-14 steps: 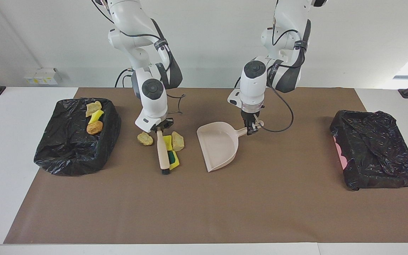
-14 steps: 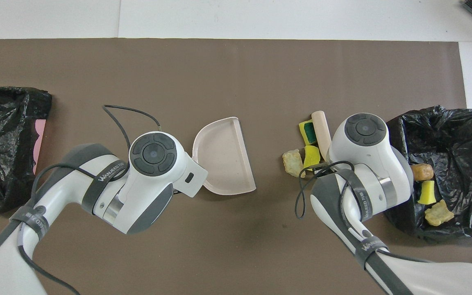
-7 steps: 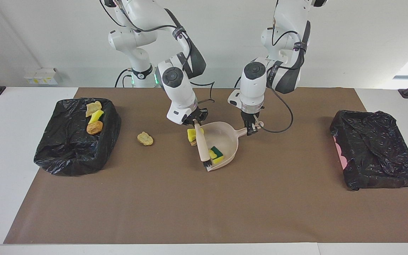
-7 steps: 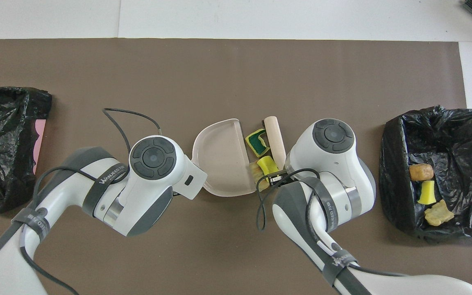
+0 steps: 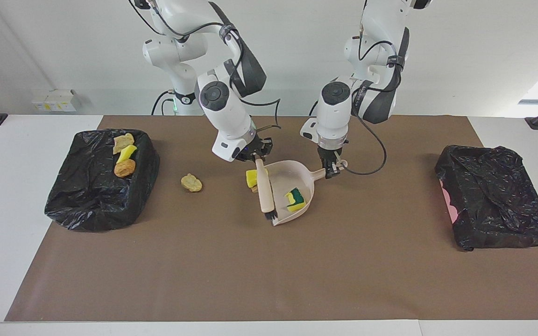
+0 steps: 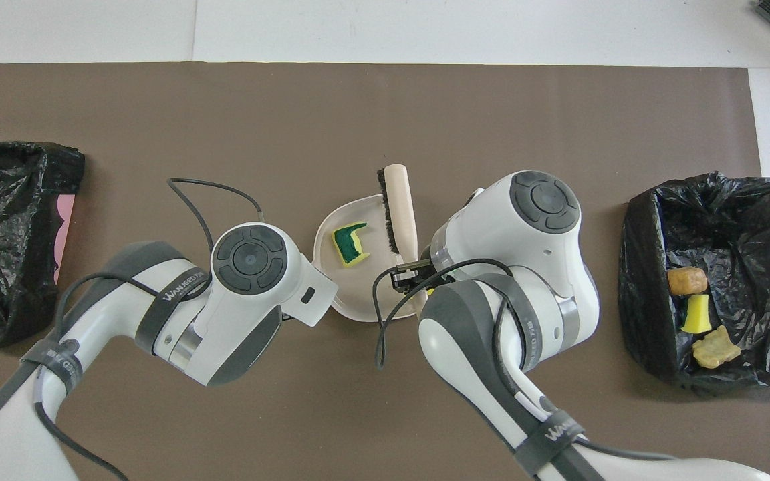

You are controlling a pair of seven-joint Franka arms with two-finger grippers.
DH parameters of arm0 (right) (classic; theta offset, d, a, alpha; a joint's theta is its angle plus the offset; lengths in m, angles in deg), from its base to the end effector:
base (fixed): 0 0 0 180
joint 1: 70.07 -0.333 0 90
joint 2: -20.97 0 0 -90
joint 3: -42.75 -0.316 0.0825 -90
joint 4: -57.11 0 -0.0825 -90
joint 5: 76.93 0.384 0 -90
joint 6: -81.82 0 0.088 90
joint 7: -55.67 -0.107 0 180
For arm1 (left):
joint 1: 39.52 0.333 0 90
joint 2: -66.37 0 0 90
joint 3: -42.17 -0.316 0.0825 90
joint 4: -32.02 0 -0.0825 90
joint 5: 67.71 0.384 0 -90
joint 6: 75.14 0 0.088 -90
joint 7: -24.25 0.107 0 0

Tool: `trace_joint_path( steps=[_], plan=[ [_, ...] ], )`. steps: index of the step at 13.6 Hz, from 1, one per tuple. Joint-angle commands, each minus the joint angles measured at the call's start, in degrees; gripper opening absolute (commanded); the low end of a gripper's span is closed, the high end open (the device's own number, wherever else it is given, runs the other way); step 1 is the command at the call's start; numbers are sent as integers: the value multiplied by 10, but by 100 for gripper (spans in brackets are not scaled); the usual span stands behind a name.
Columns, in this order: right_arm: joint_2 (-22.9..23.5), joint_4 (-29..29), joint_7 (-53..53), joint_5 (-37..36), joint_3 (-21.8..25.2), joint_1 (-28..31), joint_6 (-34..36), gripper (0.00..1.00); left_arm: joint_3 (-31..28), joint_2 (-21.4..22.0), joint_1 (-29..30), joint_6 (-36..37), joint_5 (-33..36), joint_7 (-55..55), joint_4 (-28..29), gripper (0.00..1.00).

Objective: Sweep and dump trash in bin
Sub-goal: 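Sweep the remaining crumbs into the dustpan with the right gripper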

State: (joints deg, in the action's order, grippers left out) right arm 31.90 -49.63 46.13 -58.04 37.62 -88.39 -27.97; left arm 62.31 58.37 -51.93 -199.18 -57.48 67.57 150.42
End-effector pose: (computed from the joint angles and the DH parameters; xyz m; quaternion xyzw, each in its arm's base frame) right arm 0.5363 0.2552 0.4085 -0.9836 -0.0533 0.1101 0.1329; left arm 0.4838 -0.2964 0.3674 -0.7560 0.6526 0.0197 0.0475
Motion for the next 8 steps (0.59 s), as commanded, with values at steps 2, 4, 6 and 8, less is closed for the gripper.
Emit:
trace_joint_path(
  steps=[2, 4, 6, 8],
  plan=[
    [-34, -29, -48, -91, -1, 42, 60, 0, -4, 18, -4, -10, 6, 18, 31, 0],
    [-58, -61, -63, -120, -1, 67, 72, 0, -4, 23, -3, -7, 9, 35, 39, 0],
    [-89, -100, -64, -155, -1, 105, 94, 0, -5, 32, -4, -4, 11, 35, 50, 0],
    [-114, -143, -83, -178, -1, 131, 106, 0, -5, 33, -5, -2, 11, 35, 51, 0]
  ],
)
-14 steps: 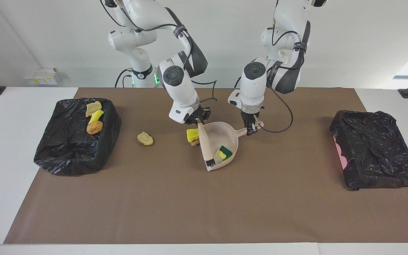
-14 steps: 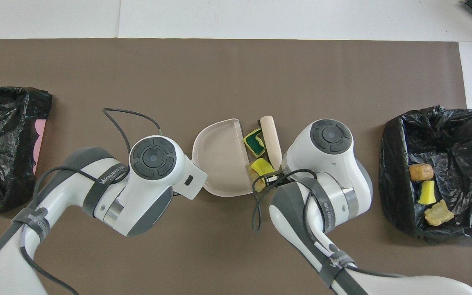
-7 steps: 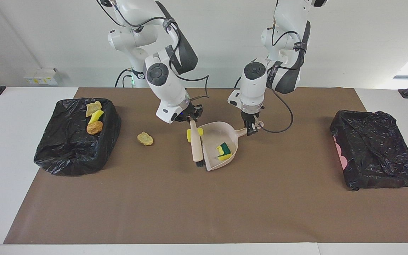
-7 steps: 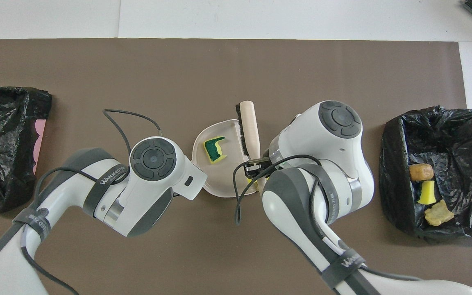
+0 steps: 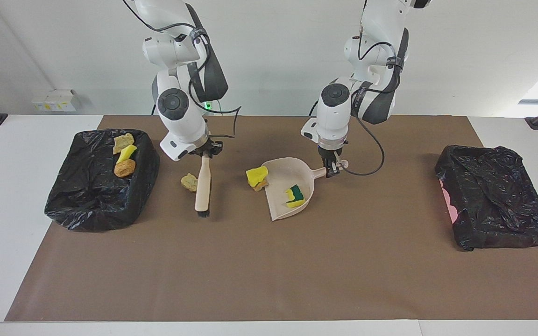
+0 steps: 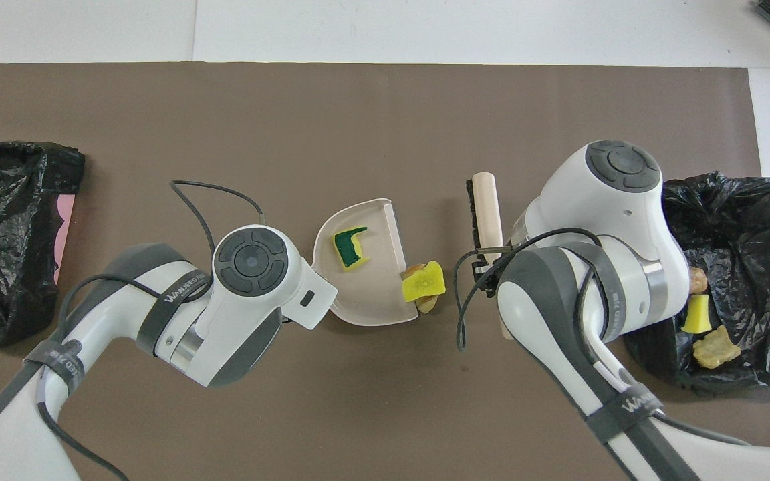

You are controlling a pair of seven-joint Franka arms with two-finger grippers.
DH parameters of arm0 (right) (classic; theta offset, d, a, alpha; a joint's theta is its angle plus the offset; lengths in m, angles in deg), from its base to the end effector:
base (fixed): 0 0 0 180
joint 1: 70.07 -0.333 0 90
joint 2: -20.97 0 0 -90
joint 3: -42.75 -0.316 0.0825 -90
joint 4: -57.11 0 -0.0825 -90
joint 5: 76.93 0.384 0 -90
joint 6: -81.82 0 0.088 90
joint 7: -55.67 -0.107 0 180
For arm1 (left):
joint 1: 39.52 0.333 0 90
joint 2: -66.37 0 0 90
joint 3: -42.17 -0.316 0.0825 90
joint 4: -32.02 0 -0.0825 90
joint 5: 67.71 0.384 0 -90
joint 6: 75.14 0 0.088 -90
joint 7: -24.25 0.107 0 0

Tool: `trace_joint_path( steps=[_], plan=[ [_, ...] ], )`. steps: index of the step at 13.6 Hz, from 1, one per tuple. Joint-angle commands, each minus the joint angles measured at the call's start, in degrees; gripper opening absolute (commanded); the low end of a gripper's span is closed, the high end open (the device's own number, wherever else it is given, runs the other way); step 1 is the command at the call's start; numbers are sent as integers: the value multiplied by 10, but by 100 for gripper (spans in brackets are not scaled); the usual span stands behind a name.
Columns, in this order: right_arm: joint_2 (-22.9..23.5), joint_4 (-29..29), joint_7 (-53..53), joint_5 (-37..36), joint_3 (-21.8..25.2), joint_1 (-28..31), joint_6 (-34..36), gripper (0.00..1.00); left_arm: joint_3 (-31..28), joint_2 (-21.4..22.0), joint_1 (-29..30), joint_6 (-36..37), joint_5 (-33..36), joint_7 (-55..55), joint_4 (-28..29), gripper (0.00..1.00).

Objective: Sweep and dump trash in bin
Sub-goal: 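Sweep the remaining crumbs into the dustpan with the right gripper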

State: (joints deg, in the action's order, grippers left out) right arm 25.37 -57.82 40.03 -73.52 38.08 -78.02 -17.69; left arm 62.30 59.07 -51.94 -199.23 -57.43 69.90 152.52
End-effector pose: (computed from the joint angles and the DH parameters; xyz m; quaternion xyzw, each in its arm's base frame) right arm 0.5144 0.1202 0.3954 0.9840 -0.0354 -0.1743 0.0118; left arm 0.4747 -0.2916 0.3578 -0.7412 0.6688 0.0329 0.0475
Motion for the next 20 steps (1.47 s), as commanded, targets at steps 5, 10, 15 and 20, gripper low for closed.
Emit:
trace_joint_path(
  steps=[5, 10, 15, 20],
  plan=[
    [-138, -203, -28, -70, -9, 61, -43, 0, -3, 32, -6, -9, 9, 8, 40, 0],
    [-160, -274, -41, -52, -10, 33, -110, 0, -3, 32, -5, -13, 9, 6, 41, 0],
    [-86, -230, -76, 39, -10, -45, -181, 0, -3, 31, -2, -20, 8, 1, 41, 0],
    [3, -123, -107, 129, -13, -145, -203, 0, -3, 29, 1, -24, 7, 0, 41, 0]
  ],
)
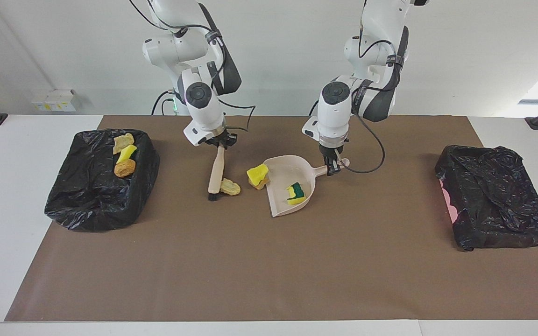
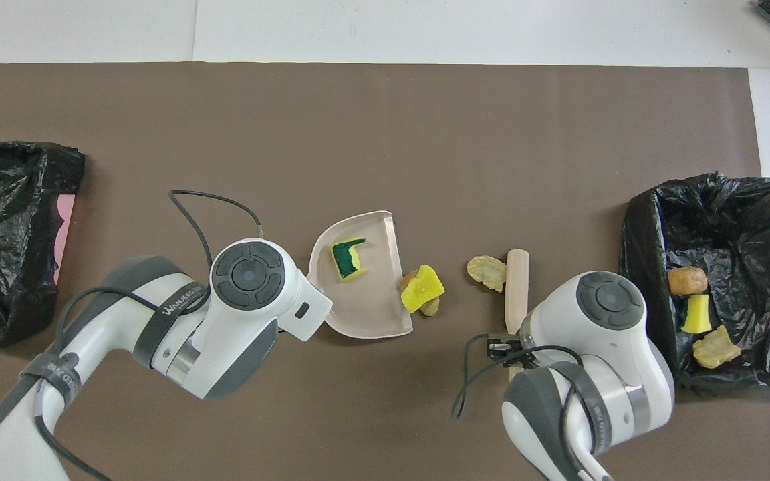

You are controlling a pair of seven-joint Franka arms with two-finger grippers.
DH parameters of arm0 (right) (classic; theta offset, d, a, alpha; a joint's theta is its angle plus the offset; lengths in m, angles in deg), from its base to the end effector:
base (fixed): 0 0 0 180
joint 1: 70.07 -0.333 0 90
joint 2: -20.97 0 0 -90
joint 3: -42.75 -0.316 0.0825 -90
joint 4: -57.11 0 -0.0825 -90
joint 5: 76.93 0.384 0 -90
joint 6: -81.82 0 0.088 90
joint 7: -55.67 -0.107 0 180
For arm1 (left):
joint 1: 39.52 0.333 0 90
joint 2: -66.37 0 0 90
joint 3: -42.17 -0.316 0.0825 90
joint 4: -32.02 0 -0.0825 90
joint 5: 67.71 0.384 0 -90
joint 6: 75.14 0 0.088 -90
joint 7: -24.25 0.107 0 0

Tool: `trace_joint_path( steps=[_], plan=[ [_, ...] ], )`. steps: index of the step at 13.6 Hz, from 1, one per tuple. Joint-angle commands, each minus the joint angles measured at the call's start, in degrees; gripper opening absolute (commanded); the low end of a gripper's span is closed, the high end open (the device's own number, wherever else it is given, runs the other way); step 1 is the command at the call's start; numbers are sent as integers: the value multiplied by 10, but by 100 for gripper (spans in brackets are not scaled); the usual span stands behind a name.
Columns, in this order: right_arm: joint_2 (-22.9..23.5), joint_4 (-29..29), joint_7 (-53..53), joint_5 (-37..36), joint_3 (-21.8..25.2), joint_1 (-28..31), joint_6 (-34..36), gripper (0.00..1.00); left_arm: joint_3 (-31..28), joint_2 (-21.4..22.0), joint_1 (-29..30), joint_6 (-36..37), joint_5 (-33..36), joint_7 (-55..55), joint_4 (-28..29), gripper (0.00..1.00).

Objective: Sweep and dump trash in bin
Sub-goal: 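Sweep the remaining crumbs into the dustpan with the right gripper, then carry the dustpan to the bin with the left gripper while the right gripper withdraws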

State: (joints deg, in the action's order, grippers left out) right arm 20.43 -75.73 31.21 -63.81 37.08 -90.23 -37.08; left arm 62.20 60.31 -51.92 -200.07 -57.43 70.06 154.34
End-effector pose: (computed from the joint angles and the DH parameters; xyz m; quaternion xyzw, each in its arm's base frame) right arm 0.4277 0.2199 0.3288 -0.9874 0.0548 0.1442 0.0344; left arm 0.4682 -0.2874 0.3564 -0.7400 0.6699 0.0320 0.0506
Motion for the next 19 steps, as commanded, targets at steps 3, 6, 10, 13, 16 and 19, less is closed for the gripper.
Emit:
trace_joint_path(
  steps=[3, 6, 10, 13, 16, 19],
  plan=[
    [101, 143, -24, 84, -3, -69, -11, 0, -3, 17, 1, -15, 7, -2, 23, 0],
    [133, 217, -23, 103, -4, -73, 2, 0, -3, 17, 4, -14, 7, -1, 22, 0],
    [113, 218, -27, 93, 3, -55, 76, 0, -6, 11, 13, -15, 7, 12, 16, 0],
    [84, 215, -20, 42, 1, -8, 152, 0, -25, 5, 12, -12, 4, 49, 4, 0],
    [57, 216, -16, -9, 1, 11, 196, 0, -68, 16, 9, -7, 1, 110, -4, 0],
    [43, 217, -19, -34, -1, 1, 209, 0, -117, 41, 8, 13, -6, 182, -9, 0]
  ],
)
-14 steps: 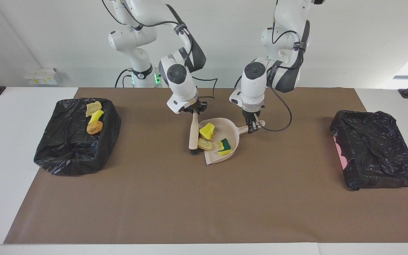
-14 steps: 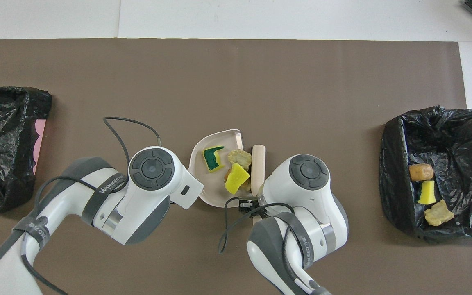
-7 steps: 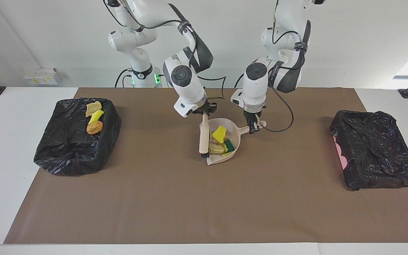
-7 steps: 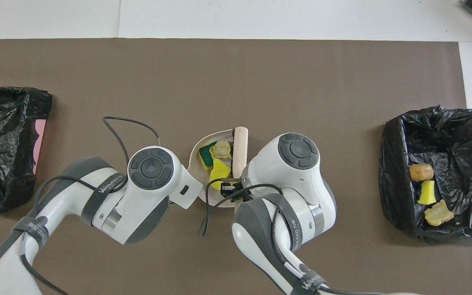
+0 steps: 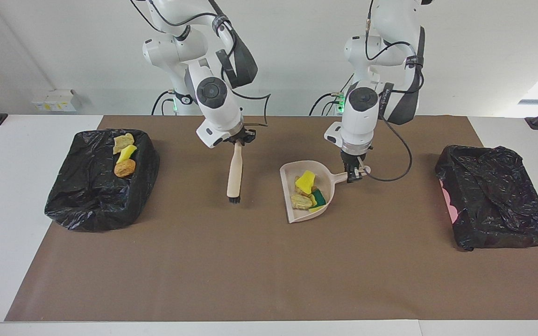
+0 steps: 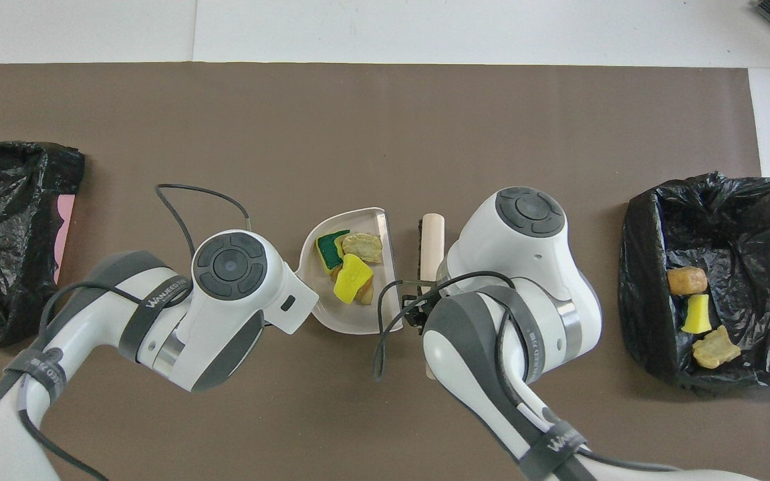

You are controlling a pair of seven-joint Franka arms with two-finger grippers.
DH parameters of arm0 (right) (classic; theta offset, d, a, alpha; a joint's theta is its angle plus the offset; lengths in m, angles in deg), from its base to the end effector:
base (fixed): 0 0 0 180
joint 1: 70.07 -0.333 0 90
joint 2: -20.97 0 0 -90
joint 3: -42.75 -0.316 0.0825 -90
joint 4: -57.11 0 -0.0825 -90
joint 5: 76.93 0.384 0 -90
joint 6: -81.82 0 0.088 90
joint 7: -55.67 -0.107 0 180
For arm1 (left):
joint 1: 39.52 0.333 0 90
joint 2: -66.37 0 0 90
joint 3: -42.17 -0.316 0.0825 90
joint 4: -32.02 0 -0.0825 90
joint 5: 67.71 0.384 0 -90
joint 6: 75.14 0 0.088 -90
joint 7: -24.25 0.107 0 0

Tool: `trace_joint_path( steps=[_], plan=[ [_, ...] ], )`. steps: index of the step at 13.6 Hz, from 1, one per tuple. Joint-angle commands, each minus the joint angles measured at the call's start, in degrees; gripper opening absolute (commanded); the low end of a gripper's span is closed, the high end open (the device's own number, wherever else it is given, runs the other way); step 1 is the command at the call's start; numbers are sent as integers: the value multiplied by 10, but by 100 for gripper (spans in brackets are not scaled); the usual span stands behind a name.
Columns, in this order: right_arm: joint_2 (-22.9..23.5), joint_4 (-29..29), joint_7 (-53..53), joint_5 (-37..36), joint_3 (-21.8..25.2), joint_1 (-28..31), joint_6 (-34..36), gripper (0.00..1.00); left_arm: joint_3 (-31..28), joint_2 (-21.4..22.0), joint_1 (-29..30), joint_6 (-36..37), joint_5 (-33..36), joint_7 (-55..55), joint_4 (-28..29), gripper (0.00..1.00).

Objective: Sweep and dump trash in bin
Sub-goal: 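Carry the dustpan to the bin with the left gripper while the right gripper withdraws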

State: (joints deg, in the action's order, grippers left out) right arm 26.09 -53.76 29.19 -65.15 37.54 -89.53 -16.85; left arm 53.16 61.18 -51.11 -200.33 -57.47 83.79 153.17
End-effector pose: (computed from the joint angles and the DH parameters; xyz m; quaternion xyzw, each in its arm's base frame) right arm 0.4875 0.2437 0.4200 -0.9824 0.0456 0.1791 0.0274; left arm 0.5154 -0.2061 0.3717 -0.7174 0.6937 0.0285 0.0578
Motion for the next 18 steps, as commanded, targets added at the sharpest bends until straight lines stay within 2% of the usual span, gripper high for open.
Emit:
trace_joint_path(
  steps=[1, 5, 9, 12, 15, 18],
  plan=[
    [-21, -11, 2, -21, -8, -17, -5, 0, -46, 46, 0, 21, -16, 82, 2, 0],
    [-35, -22, -20, -19, -9, -87, -31, 0, -139, 83, -2, 52, -47, 220, -8, 0],
    [-13, -36, -137, -11, -9, -182, -100, 0, -236, 84, -1, 115, -50, 273, -71, 0],
    [0, -39, -188, -9, -9, -238, -114, 0, -312, 84, -1, 153, -51, 291, -121, 0],
    [1, -106, -230, -6, -9, -290, -211, 0, -402, 75, 3, 160, -91, 369, -166, 0],
    [36, -109, -254, 0, -9, -312, -250, 0, -463, 49, 6, 148, -85, 439, -200, 0]
  ],
)
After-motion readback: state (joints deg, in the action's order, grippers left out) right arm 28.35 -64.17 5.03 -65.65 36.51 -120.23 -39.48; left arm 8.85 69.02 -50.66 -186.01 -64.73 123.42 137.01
